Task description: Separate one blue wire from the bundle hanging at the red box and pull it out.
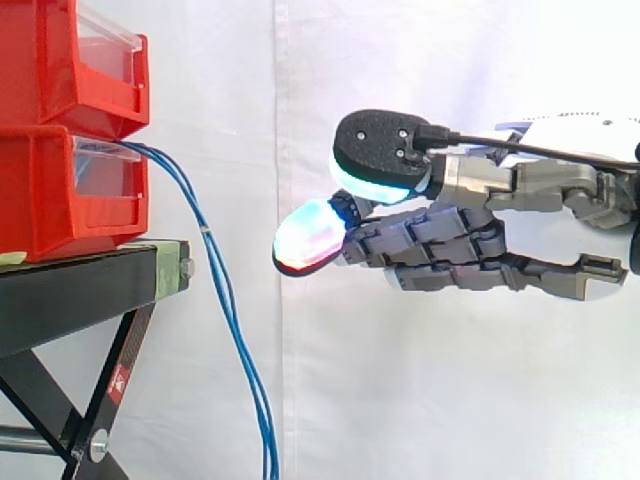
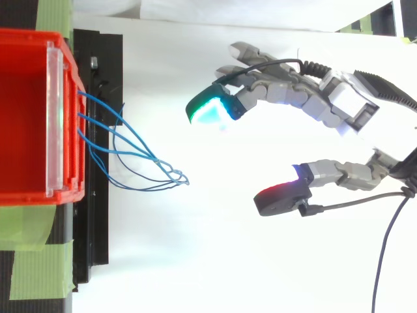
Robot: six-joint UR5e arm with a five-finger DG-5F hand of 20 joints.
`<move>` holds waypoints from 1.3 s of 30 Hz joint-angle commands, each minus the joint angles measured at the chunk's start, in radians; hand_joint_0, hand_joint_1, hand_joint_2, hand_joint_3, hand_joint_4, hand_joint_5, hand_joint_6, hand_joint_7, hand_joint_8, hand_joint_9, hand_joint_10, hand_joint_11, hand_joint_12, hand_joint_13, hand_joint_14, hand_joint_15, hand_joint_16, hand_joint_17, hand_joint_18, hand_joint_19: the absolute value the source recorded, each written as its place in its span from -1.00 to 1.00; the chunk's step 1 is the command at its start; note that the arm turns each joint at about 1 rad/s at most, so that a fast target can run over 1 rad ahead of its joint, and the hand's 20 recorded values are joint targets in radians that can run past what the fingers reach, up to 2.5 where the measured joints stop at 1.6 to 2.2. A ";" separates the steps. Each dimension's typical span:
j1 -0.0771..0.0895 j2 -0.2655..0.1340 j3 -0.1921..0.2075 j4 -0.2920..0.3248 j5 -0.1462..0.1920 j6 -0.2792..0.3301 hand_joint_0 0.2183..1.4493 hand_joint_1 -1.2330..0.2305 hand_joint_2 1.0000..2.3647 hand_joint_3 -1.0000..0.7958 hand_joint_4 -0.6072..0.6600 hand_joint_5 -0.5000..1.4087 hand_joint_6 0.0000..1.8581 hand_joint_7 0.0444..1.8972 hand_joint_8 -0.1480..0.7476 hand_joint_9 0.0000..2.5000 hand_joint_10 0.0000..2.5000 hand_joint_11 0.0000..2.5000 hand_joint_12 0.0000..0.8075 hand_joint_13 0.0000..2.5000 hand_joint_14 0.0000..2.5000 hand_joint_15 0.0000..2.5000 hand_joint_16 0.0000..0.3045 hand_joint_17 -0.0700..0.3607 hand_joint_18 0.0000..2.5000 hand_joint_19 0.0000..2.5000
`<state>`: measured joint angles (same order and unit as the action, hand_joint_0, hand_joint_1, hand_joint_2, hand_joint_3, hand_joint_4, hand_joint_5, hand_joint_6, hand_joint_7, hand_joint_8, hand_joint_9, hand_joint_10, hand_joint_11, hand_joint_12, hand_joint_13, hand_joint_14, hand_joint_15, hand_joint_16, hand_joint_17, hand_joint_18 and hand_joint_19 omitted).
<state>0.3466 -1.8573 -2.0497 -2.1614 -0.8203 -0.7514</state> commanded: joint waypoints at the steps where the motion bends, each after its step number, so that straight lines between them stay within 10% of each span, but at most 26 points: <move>1: -0.001 -0.002 0.005 0.009 -0.002 0.015 -0.55 -0.04 -1.00 -0.44 0.33 -0.69 -0.46 -0.19 -0.04 -0.76 -1.00 -0.86 -0.18 -1.00 -1.00 -0.92 -0.63 -0.09 -1.00 -0.87; 9: -0.035 -0.109 0.071 -0.020 -0.125 0.218 -0.55 -0.04 -1.00 -0.44 0.34 -0.69 -0.46 -0.19 -0.03 -0.75 -1.00 -0.85 -0.17 -1.00 -1.00 -0.91 -0.63 -0.09 -1.00 -0.86; 14: -0.067 -0.157 0.151 -0.143 -0.189 0.360 -0.55 -0.04 -1.00 -0.44 0.34 -0.69 -0.46 -0.20 -0.04 -0.74 -1.00 -0.86 -0.17 -1.00 -1.00 -0.91 -0.63 -0.09 -1.00 -0.85; 39: -0.110 -0.164 0.186 -0.118 -0.246 0.296 -0.47 -0.13 -1.00 -0.43 0.40 -0.66 -0.46 0.00 -0.04 -0.66 -0.99 -0.78 -0.19 -0.93 -1.00 -0.90 -0.65 -0.12 -1.00 -0.80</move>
<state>0.2366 -2.0161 -1.8725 -2.2972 -1.0660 -0.4308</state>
